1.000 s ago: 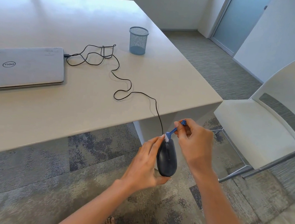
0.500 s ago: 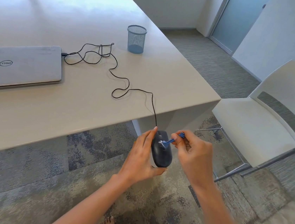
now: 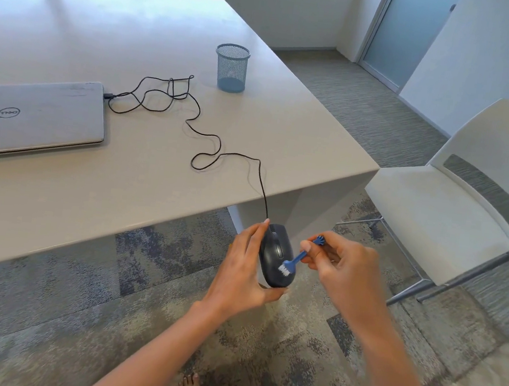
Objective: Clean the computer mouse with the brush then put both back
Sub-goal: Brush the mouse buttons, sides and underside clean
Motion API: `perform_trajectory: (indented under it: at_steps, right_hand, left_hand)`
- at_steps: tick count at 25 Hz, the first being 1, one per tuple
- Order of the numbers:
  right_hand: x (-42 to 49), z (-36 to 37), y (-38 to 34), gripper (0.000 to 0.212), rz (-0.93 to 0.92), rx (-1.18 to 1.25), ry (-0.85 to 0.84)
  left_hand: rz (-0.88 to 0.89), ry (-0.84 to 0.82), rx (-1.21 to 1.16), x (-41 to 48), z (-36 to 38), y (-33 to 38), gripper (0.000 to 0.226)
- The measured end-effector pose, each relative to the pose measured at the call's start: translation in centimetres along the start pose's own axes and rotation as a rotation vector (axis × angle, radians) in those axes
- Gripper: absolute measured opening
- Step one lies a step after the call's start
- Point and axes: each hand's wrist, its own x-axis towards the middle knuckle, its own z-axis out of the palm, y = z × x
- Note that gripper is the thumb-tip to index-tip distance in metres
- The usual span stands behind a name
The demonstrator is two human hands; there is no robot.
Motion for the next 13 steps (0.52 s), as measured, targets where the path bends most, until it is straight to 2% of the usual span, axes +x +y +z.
perform_trajectory:
  at_steps: [4,8,13]
  right_hand:
    - [0.3,0.7,0.2,0.014,0.048,0.076,0.019]
    - [1.4,0.1,1.0,0.011,0.05,-0.009,0.114]
    - [1.8,1.0,-0.6,0.007,0.145,0.277,0.167]
  left_hand:
    - [0.006,-0.004,-0.016,-0.2,0.0,0.1,0.121]
    - [0.012,-0.003,-0.014,-0.5,-0.2,-0.2,0.121]
    - [0.007,0.001,-0.013,-0.5,-0.1,0.1,0.122]
